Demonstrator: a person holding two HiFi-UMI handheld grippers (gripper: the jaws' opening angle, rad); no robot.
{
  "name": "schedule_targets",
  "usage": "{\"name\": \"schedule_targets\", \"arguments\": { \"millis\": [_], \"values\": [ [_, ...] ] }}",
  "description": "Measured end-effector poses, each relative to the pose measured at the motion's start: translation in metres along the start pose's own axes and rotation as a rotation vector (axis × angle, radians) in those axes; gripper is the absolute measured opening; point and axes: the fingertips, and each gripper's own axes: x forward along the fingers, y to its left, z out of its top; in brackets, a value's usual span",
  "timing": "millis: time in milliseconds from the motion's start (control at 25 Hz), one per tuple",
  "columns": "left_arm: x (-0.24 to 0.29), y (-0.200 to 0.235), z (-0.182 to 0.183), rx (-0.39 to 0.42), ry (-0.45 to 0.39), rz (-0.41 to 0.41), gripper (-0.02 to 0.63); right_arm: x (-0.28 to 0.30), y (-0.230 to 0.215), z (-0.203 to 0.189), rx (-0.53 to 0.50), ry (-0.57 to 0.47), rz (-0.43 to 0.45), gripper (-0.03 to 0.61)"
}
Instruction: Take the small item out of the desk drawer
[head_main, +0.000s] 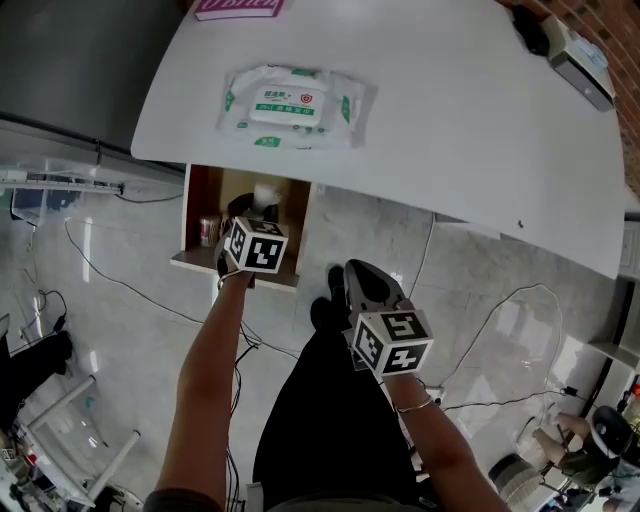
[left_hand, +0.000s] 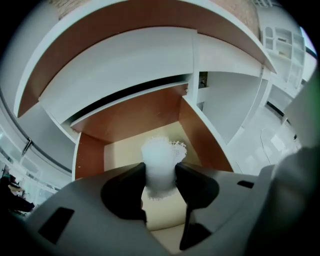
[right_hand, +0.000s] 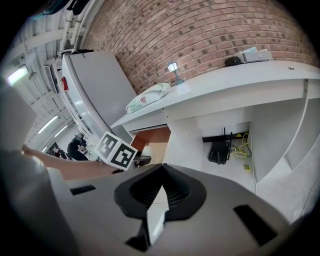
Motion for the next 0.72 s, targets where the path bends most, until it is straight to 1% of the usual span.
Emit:
{"name": "schedule_targets", "arguments": {
  "millis": [360, 520, 720],
  "values": [
    [-0.053, -0.006, 0.0, -0.048, -0.049, -0.011, 0.19, -0.015, 0.013, 0.014, -0.028, -0.005, 0.011, 0.005],
    [-0.076, -0.016, 0.0, -0.081, -0.062, -0.036, 0.19, -0.022, 0.017, 0.018, -0.034, 0.001, 0.012, 0.005],
    [-0.107, -0.022, 0.01, -0.113, -0.095, -0.044, 0.19, -0.032, 0.021, 0.03, -0.051, -0.012, 0.014, 0.005]
  ]
}}
